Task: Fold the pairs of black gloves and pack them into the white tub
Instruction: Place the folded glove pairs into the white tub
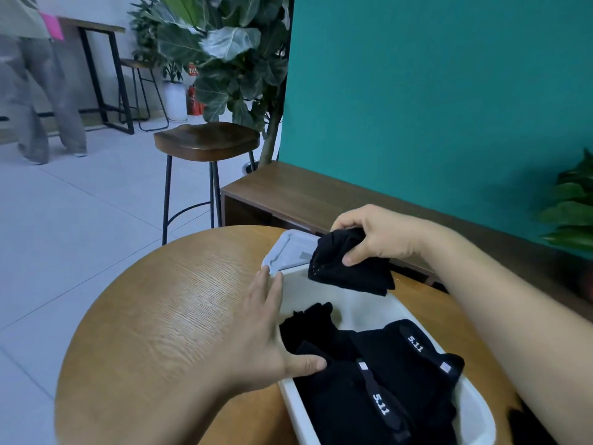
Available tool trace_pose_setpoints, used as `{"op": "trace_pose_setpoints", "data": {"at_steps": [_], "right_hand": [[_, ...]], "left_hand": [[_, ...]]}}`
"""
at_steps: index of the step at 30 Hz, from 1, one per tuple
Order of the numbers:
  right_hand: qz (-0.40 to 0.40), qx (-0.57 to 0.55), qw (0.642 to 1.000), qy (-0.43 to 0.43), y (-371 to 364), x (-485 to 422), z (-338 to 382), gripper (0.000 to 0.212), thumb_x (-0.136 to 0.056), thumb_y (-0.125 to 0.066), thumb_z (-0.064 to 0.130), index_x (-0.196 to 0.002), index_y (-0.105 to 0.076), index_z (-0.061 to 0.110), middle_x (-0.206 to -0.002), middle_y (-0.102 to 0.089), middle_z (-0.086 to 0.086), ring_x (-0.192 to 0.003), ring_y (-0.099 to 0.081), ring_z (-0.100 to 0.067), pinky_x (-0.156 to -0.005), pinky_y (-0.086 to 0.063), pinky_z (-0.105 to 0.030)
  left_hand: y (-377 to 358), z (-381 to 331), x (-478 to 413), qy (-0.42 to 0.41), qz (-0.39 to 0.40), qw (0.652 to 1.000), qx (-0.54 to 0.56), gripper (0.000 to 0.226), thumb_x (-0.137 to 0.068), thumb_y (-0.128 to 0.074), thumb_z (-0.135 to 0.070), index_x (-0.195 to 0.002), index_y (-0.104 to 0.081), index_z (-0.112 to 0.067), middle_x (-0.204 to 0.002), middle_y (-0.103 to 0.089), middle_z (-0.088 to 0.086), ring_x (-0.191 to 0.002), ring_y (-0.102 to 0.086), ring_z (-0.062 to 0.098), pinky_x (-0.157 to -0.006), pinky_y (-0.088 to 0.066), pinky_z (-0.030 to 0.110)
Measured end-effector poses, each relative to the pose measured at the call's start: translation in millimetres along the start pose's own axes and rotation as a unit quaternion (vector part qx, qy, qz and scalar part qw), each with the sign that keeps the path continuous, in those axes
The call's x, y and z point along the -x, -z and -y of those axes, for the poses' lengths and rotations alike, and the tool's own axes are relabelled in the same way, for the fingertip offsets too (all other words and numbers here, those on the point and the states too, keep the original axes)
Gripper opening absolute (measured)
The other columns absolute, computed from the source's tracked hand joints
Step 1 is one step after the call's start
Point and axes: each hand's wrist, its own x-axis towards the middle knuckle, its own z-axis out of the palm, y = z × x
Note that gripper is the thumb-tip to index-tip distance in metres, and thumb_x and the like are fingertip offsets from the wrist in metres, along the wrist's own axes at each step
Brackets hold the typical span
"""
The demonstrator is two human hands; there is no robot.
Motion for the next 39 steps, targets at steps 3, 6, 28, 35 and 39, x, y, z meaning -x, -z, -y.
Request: {"op": "trace_pose_setpoints", "data": {"at_steps": [3, 6, 28, 35, 39], "right_hand": [[0.033, 0.012, 0.999, 0.006, -21, -6, -1, 0.029, -0.076, -0.08, 0.01, -0.095, -0.067, 0.028, -0.092, -0.071, 0.008, -0.087, -0.069, -0.016, -0.08, -0.058, -0.043], [0.063, 0.036, 0.997, 0.012, -41, -11, -4, 0.03, -0.075, -0.08, 0.011, -0.096, -0.066, 0.028, -0.092, -0.068, 0.008, -0.088, -0.066, -0.016, -0.082, -0.056, -0.041], [0.214, 0.104, 0.971, -0.01, -100, -31, -32, 0.068, -0.08, -0.077, 0.014, -0.141, -0.047, 0.02, -0.14, -0.049, 0.006, -0.127, -0.047, -0.016, -0.108, -0.039, -0.032], [0.191, 0.061, 0.98, 0.006, -94, -26, -28, 0.067, -0.08, -0.076, 0.011, -0.14, -0.05, 0.024, -0.138, -0.051, 0.013, -0.127, -0.045, -0.005, -0.111, -0.036, -0.027], [0.141, -0.015, 0.99, -0.01, -77, -13, -31, 0.063, -0.081, -0.073, 0.006, -0.137, -0.054, 0.026, -0.133, -0.059, 0.012, -0.124, -0.051, 0.0, -0.11, -0.039, -0.027]], "left_hand": [[0, 4, -1, -0.013, 0.002, 1.0, 0.009, 0.148, -0.045, -0.061, -0.091, -0.152, 0.025, -0.035, -0.152, 0.04, -0.024, -0.141, 0.034, -0.002, -0.124, 0.001, 0.038], [1, 5, 0, -0.019, 0.006, 1.0, 0.013, 0.149, -0.044, -0.061, -0.091, -0.152, 0.027, -0.035, -0.152, 0.04, -0.025, -0.139, 0.036, -0.005, -0.124, 0.002, 0.036], [-3, -5, -6, -0.023, 0.031, 0.999, -0.007, 0.15, -0.039, -0.054, -0.09, -0.151, 0.029, -0.033, -0.147, 0.045, -0.026, -0.135, 0.04, -0.006, -0.116, 0.008, 0.025], [0, -7, -5, -0.019, 0.033, 0.999, -0.017, 0.152, -0.04, -0.055, -0.091, -0.151, 0.029, -0.031, -0.15, 0.043, -0.023, -0.139, 0.038, -0.001, -0.119, 0.006, 0.03], [1, -9, -5, -0.018, 0.035, 0.999, -0.019, 0.151, -0.04, -0.054, -0.091, -0.152, 0.028, -0.031, -0.15, 0.043, -0.022, -0.14, 0.037, -0.001, -0.119, 0.004, 0.032]]}}
